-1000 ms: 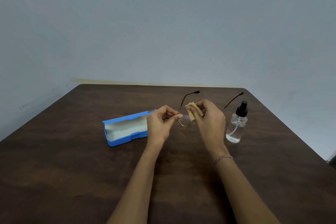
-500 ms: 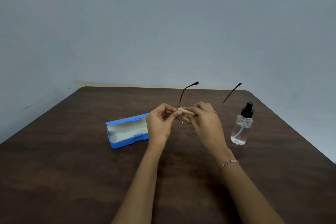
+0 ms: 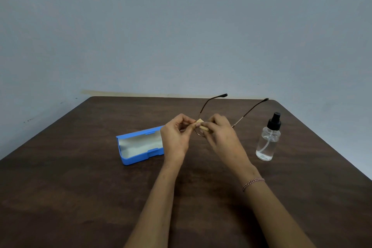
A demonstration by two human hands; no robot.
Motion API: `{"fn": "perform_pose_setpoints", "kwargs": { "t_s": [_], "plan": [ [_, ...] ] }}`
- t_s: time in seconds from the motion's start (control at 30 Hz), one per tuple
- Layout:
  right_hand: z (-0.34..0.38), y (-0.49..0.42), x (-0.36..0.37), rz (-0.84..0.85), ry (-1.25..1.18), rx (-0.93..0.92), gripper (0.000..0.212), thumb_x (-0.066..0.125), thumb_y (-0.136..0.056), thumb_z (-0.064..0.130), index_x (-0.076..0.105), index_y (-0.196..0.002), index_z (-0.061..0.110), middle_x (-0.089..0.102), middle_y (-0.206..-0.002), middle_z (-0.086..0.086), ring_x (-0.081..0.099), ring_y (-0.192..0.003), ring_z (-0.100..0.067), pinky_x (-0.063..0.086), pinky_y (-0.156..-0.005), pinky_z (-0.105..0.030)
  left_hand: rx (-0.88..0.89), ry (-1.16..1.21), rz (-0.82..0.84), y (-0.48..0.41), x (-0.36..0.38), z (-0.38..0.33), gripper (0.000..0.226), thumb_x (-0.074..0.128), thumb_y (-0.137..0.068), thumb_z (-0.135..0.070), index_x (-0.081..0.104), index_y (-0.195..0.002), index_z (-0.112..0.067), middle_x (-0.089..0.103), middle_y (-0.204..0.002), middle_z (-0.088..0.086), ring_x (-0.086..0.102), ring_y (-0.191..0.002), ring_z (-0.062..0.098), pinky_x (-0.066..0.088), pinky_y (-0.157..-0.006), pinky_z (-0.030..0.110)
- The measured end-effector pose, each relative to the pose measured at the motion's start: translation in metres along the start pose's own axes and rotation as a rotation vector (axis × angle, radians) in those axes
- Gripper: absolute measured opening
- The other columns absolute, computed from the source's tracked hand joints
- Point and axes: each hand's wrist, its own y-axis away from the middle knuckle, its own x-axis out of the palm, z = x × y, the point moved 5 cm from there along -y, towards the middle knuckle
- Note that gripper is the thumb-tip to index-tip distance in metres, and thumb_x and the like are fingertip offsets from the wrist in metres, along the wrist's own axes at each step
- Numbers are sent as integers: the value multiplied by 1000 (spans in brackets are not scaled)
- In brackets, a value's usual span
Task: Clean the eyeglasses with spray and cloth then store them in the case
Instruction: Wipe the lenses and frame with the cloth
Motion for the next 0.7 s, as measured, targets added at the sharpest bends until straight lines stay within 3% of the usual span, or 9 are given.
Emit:
{"fn": "perform_pose_setpoints", "kwargs": {
  "t_s": [0.1,0.23,0.33,0.4,0.47,0.6,0.7],
  "plan": [
    [1,1,1,9,-22,-34,21,64,-88,14,69,-106,5,52,-90,-5,48,-85,-18,49,-67,-33,5,-12,-42,-2,-4,1,15,76,-75,-13,65,-74,-23,68,-72,-10,65,-73,1,53,-68,16],
    [5,1,3,77,-9,-59,33,70,-82,18,65,-112,5,53,-100,-7,47,-93,-21,49,-75,-33,-26,27,-84,-4,-7,5,18,77,-74,-12,65,-72,-26,70,-72,-7,68,-74,9,58,-73,29],
    [9,0,1,42,97,-94,30,73,-77,5,67,-106,4,56,-99,-9,50,-89,-25,53,-68,-38,-70,59,-81,-5,-5,7,16,77,-74,-10,68,-75,-23,71,-75,-4,69,-77,11,59,-75,35],
    [10,1,-3,-35,164,-123,26,72,-76,0,68,-101,5,58,-96,-8,50,-85,-23,53,-67,-33,-89,107,-68,-5,-3,6,12,77,-74,-10,70,-79,-19,72,-78,-2,69,-79,10,59,-76,33],
    [8,1,-7,-108,190,-143,22,69,-80,1,68,-101,5,59,-96,-7,45,-86,-20,47,-71,-27,-132,252,-57,-4,-1,6,12,77,-73,-8,72,-84,-11,73,-80,0,70,-80,10,59,-76,30],
    [6,3,-19,-236,117,-117,23,51,-87,7,66,-104,1,60,-99,-8,43,-90,-19,41,-81,-29,-331,637,55,2,18,11,18,70,-78,-4,69,-94,-11,73,-87,-1,69,-84,13,58,-78,32],
    [4,4,-25,-294,74,-104,24,64,-78,-8,67,-101,0,60,-97,-9,44,-90,-18,41,-82,-24,-492,828,240,10,37,11,14,62,-84,-14,67,-97,-11,73,-84,3,70,-78,16,60,-72,31]
  ]
}}
